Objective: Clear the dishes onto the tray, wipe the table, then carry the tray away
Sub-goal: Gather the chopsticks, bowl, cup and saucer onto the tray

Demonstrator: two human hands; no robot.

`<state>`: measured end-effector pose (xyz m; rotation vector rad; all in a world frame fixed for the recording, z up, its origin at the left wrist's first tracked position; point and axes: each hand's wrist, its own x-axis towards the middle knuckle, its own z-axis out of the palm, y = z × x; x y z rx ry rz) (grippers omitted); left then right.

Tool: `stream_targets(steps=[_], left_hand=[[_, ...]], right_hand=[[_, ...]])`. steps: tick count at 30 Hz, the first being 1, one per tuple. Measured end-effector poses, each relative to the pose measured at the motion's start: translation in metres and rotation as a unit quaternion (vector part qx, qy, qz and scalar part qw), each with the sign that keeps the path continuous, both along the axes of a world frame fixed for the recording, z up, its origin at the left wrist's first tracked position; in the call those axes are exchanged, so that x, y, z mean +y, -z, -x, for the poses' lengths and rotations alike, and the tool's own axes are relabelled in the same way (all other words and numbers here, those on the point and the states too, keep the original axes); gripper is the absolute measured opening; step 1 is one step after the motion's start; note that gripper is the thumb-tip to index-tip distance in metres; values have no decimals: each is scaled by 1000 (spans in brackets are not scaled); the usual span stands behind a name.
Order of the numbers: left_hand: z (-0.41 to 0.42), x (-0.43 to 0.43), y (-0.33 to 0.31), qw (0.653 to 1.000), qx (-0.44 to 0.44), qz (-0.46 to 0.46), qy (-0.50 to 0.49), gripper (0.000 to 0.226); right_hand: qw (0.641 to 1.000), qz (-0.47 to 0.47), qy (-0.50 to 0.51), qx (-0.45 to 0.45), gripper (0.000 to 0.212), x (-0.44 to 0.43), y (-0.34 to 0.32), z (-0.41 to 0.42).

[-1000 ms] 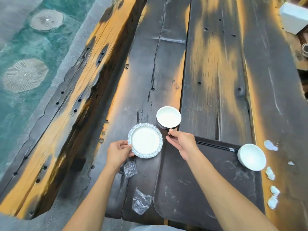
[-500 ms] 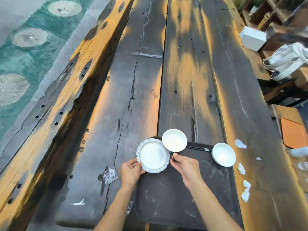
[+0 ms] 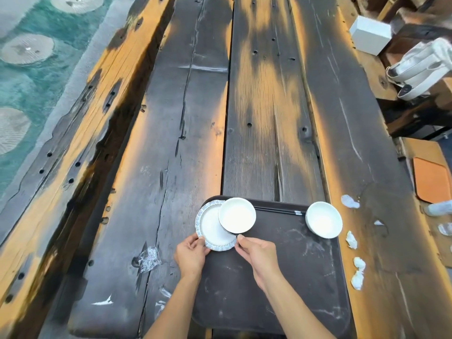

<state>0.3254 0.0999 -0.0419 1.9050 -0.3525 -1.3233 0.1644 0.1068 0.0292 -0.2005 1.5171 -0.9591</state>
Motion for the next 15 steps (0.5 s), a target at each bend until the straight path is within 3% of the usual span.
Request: stream_targets(steps=[10,15], left_hand=[[-3,-4,12,990,-89,-63,91,16],[-15,-12,10,984,-84,-73,140,20]], right_hand=[[999,-36,14,-2,4,0,21,-34],[999,-40,5,-8,18,0,31,-45]])
